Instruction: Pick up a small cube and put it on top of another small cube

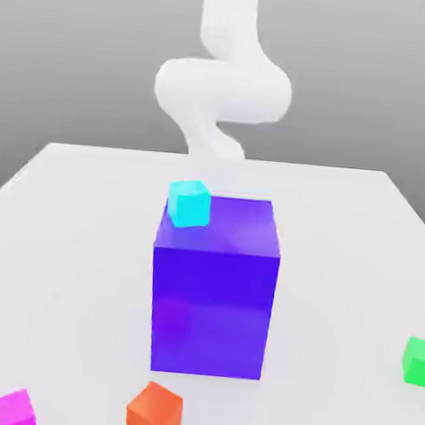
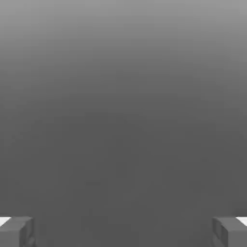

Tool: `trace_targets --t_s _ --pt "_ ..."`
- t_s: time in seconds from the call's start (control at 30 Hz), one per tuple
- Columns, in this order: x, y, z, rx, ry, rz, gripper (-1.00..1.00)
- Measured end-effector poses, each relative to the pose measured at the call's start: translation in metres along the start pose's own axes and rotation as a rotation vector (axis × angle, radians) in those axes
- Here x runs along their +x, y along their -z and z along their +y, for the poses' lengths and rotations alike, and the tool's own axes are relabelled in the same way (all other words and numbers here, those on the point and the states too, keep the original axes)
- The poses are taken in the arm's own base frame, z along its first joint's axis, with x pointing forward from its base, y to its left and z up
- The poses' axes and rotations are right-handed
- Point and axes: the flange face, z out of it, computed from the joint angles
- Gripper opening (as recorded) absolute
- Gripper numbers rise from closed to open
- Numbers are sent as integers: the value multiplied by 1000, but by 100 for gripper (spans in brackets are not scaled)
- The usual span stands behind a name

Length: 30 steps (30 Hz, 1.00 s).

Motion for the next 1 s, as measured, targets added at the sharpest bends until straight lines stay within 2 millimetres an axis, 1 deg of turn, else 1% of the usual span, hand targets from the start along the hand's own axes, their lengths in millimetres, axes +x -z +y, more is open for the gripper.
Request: trace_targets --t_s 0.1,0.2,0.3,0.43,0.53,0.67,0.83,1.0 --pt "14 -53 9 -75 -82 -29 0" --pt "26 -105 24 -147 -163 -55 0" --pt "36 -155 44 -219 -245 -80 0" --pt "44 -220 79 -314 -356 -110 0" --pt "46 -267 111 -386 -440 -130 0" --pt "47 -324 166 -485 -565 -150 0" --pt "28 -391 231 -602 -697 -184 0" --pt "1 -447 305 -715 -831 -210 0"
